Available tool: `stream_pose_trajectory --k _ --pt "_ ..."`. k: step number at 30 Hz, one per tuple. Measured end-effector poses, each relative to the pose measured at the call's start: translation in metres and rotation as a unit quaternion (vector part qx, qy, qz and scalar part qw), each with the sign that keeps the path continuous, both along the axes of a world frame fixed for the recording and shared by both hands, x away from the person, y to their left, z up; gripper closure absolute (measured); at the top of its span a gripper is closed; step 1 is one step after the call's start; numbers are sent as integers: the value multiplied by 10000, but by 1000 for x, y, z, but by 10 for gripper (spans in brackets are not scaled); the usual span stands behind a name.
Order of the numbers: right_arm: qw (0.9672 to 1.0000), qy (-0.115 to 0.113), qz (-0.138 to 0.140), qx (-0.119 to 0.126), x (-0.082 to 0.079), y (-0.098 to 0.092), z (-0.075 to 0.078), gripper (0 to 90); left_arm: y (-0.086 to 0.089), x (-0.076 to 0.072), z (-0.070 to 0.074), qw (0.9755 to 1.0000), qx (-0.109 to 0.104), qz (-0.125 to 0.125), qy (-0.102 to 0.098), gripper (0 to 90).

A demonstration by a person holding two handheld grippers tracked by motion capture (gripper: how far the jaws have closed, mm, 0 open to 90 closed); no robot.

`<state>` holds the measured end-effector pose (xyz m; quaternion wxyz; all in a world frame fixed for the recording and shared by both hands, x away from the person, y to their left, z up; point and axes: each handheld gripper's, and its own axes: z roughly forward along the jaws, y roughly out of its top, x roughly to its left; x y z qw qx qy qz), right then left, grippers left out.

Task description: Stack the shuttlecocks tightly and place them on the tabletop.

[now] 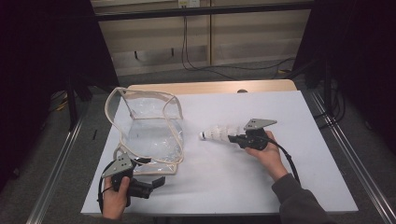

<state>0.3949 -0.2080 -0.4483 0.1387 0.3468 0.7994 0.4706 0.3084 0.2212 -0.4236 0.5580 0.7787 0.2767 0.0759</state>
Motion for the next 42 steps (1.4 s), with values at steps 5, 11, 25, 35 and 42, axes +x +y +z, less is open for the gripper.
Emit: stream_pose_trajectory --k 5,11,25,35,42 --pt "10000 -1 17 10 1 1 0 900 0 0 0 10000 8 -1 -6 9" --pt "10000 -8 20 16 1 2 0 900 0 0 0 10000 5 3 -6 9" --pt "10000 22 68 -55 3 7 -4 900 0 0 0 10000 6 6 -6 9" --pt "10000 31 53 -38 4 9 -4 900 0 0 0 10000 -1 6 -2 9" --pt "10000 34 67 -38 4 9 -4 900 0 0 0 10000 -5 12 1 9"
